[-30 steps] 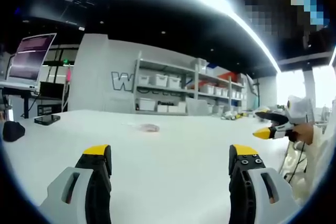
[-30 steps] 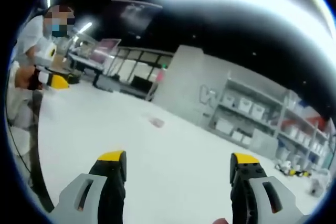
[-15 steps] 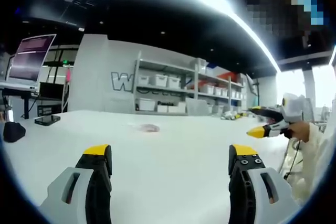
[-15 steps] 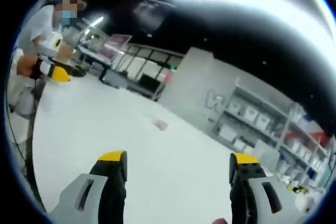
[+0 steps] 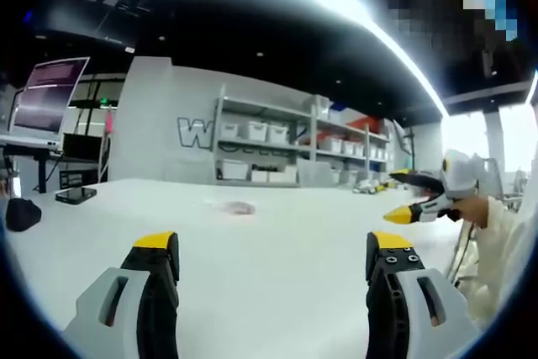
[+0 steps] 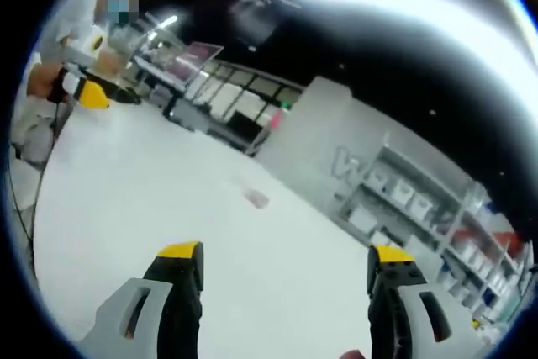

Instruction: Open the resealable bag by pulling the two sides of the seal apart until the entire bag opening is separated and visibly accessible.

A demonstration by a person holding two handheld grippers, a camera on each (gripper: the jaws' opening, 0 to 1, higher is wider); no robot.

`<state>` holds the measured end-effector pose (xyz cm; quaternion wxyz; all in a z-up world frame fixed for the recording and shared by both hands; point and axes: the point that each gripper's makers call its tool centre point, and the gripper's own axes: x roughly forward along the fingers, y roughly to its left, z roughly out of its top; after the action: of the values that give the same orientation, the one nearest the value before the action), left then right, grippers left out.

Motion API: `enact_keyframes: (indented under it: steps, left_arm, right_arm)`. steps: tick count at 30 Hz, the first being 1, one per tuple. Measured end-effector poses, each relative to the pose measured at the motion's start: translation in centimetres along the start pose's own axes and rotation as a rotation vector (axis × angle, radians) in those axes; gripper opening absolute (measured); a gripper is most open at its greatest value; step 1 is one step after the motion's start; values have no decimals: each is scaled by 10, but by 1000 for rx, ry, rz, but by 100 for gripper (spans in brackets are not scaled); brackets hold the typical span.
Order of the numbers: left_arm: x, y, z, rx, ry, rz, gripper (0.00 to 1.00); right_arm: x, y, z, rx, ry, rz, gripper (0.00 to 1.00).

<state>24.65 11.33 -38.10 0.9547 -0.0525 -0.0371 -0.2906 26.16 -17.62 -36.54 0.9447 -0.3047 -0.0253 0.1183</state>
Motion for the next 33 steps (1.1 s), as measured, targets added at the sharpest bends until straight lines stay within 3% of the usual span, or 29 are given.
enact_keyframes:
  steps: [16, 26, 33]
  left_arm:
    - [1, -2, -2, -4, 5, -8, 90]
    - [0, -2, -1, -3, 3, -7, 90]
    - [-2, -1, -3, -7, 6, -7, 90]
  right_arm:
    - [20, 5, 8, -31, -22, 42, 80]
    - [34, 12, 27, -82, -55, 90, 81]
    - [47, 13, 27, -107, -37, 107, 81]
